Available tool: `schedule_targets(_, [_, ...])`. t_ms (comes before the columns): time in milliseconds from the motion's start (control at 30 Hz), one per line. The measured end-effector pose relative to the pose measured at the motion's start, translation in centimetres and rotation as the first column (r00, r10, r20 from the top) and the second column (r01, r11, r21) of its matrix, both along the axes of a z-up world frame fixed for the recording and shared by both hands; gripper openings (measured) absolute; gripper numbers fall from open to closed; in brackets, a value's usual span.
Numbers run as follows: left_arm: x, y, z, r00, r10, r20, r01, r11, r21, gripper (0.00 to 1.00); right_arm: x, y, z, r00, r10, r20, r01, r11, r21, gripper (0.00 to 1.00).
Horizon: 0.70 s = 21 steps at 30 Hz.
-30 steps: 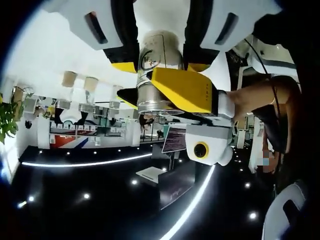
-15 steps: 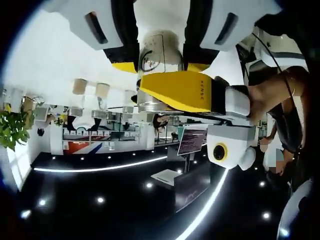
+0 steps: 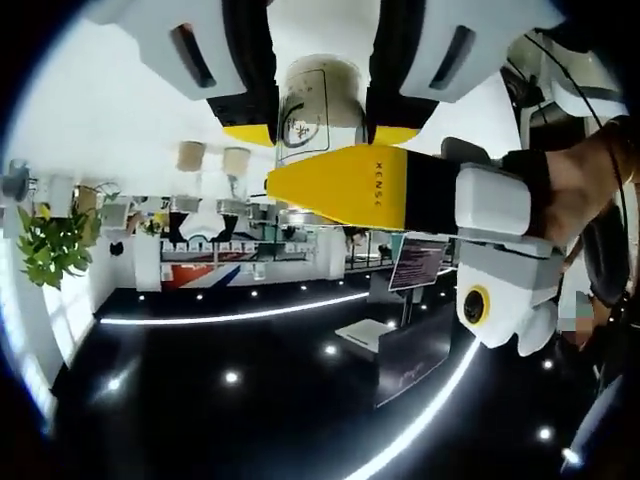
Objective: Rotate the seasoning bottle until the label or dispensing opening points toward the visible target arrow and the bottle remains upright within the marked orientation range
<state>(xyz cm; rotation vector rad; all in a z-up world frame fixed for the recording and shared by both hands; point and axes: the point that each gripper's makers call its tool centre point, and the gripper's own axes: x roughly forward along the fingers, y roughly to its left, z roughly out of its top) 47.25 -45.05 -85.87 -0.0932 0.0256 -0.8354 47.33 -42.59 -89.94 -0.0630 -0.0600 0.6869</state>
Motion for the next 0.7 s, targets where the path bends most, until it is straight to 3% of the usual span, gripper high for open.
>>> schedule_targets(100, [0.36, 0.32, 0.01, 0.998, 0.068, -0.017, -0.068, 0.998, -0.011, 0.37, 0.28, -0.08, 0.05, 1.000, -0.022, -0.002, 0.022, 1.000, 0.014, 0.31])
schedule_targets(233, [0.28, 0.39, 0.31, 0.984, 0.176, 0.031, -0.177, 0.984, 0.026, 0.36, 0.54, -0.36, 0.27, 0.999, -0.054, 0.009, 0.053, 0.998, 0.029, 0.31])
schedule_targets(367, [0.06, 0.20, 0.66, 0.977, 0.210, 0.047, -0.211, 0.977, 0.034, 0.36, 0.46, -0.48, 0.46, 0.998, -0.061, 0.018, 0.061, 0.998, 0.030, 0.31])
schedule_targets(500, [0.17, 0.16, 0.72, 0.972, 0.236, 0.011, -0.236, 0.972, -0.010, 0.36, 0.42, -0.57, 0.34, 0.997, -0.071, 0.021, 0.070, 0.997, 0.023, 0.31])
schedule_targets(700, [0.14, 0.13, 0.85, 0.957, 0.290, 0.011, -0.290, 0.957, -0.016, 0.37, 0.38, -0.59, 0.01, 0.997, -0.075, 0.000, 0.075, 0.997, 0.030, 0.32])
